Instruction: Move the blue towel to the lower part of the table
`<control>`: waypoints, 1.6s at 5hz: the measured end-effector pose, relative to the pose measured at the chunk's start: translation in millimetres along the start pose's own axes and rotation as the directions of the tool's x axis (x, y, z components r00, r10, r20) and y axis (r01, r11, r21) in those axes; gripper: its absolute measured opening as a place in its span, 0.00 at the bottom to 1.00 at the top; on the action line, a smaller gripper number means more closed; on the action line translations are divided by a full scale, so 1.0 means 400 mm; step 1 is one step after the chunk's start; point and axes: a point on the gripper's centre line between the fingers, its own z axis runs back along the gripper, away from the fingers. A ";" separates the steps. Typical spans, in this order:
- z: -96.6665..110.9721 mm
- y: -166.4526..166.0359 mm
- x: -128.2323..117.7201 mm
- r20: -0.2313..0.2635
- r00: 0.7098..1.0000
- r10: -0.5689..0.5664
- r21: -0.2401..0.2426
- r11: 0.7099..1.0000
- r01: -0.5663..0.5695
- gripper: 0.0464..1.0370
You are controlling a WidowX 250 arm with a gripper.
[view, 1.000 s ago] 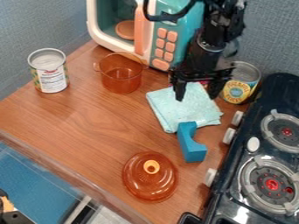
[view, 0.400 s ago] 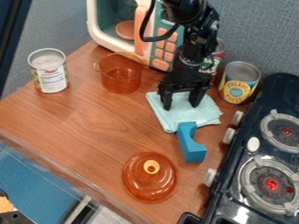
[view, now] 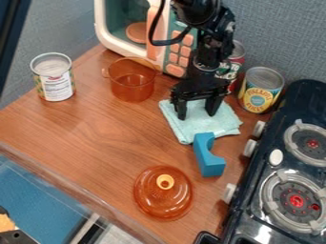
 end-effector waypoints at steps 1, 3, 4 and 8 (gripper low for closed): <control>0.002 0.042 -0.002 0.001 0.999 0.040 0.016 0.999 -0.040 0.96; 0.011 0.136 0.009 0.033 0.994 0.109 0.059 0.992 -0.111 0.96; 0.018 0.202 -0.009 0.034 0.988 0.150 0.065 0.986 -0.152 0.96; 0.034 0.441 -0.187 0.010 0.942 0.337 0.077 0.938 -0.336 0.96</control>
